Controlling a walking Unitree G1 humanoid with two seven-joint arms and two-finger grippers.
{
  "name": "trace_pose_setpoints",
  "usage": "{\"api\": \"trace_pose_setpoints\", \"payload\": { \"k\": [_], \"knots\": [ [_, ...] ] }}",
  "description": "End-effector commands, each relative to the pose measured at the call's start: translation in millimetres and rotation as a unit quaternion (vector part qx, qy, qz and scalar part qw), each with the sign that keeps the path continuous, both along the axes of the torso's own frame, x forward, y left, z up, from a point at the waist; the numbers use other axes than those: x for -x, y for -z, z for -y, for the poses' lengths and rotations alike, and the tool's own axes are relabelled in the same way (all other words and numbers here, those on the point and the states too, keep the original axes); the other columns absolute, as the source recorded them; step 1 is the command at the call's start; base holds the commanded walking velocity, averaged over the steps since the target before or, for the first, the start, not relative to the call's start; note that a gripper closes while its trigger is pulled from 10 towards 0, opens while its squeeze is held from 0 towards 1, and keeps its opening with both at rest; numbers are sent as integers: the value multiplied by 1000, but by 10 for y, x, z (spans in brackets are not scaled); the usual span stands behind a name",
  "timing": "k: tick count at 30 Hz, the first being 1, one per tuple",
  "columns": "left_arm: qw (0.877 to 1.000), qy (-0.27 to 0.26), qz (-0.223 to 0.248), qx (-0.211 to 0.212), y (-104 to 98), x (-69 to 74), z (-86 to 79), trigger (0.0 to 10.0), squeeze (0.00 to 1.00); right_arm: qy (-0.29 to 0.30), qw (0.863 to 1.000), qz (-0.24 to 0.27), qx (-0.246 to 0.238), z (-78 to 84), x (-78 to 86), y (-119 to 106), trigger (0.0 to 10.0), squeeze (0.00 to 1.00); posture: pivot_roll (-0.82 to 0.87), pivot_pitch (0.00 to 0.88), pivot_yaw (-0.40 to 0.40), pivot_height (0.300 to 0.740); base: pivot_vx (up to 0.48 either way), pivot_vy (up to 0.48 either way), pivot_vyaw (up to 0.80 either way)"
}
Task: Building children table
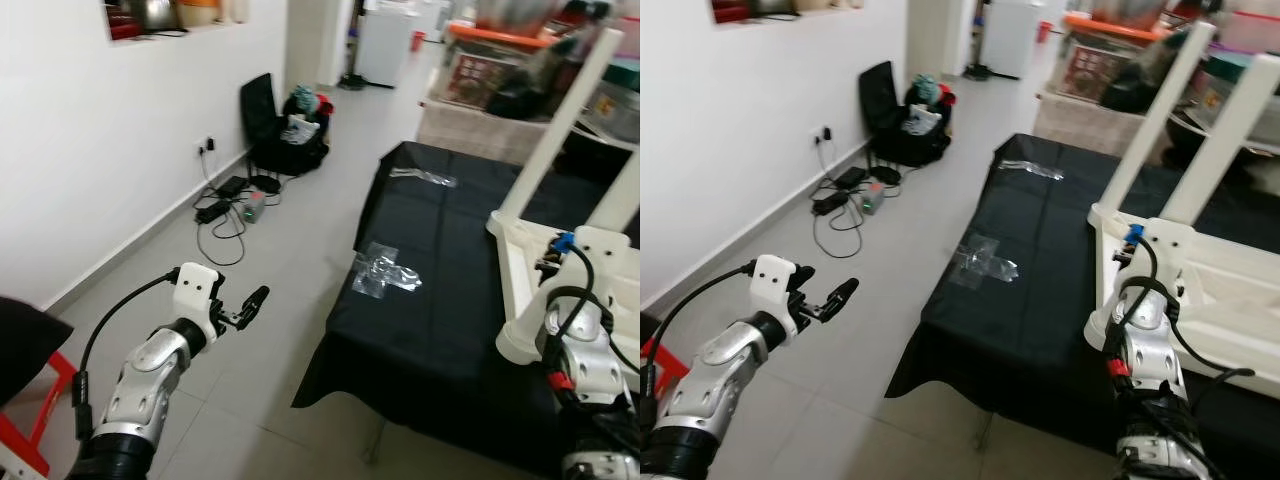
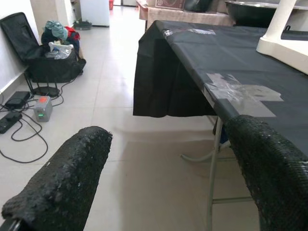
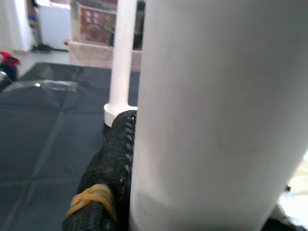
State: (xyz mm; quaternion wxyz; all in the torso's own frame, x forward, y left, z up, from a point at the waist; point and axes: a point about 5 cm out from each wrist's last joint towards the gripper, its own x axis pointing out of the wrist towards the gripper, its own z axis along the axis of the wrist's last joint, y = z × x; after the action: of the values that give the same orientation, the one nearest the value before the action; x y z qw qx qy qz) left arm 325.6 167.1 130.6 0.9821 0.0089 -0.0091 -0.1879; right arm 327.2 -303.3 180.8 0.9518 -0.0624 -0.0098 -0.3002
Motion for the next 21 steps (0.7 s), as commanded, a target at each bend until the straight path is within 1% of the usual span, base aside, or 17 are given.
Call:
{"api": "trace_pose_setpoints", "payload": {
  "k": [1,2,3,4,5,6,7,13,16,21],
  "knots": [
    [1000,-12,-4,4,16,13,-61,10000,0,-3,995,-92,45,-32,55,305,10000,0,41,0,-127,740,364,0,-800],
    [1000,-15,-2,5,9,10,-69,10000,0,-11,995,-92,47,-71,43,308,10000,0,41,0,-127,740,364,0,-800],
    [1000,-16,-1,6,1,9,-76,10000,0,-33,994,-92,48,-174,15,330,10000,0,46,0,-132,740,480,0,-800],
    [1000,-16,-1,6,1,9,-76,10000,0,-33,994,-92,48,-174,15,330,10000,0,46,0,-132,740,480,0,-800],
    [1000,-17,0,7,-4,9,-79,10000,0,-48,994,-91,48,-251,-2,343,10000,0,46,0,-132,740,480,0,-800],
    [1000,-17,0,7,-4,9,-79,10000,0,-48,994,-91,48,-251,-2,343,10000,0,46,0,-132,740,480,0,-800],
    [1000,-16,1,8,-10,15,-81,10000,0,-76,991,-92,59,-374,-35,357,10000,0,50,0,-134,740,428,0,-800],
    [1000,-16,0,7,-8,19,-81,10000,0,-92,989,-89,69,-435,-54,342,10000,0,48,0,-133,740,401,0,-800],
    [1000,-19,-1,2,-4,20,-79,10000,0,-115,986,-88,87,-497,-70,322,10000,0,48,0,-135,740,0,0,0],
    [1000,-20,1,3,-9,18,-76,10000,0,-129,983,-93,94,-541,-81,333,10000,0,49,0,-135,740,0,0,0]
  ]
}}
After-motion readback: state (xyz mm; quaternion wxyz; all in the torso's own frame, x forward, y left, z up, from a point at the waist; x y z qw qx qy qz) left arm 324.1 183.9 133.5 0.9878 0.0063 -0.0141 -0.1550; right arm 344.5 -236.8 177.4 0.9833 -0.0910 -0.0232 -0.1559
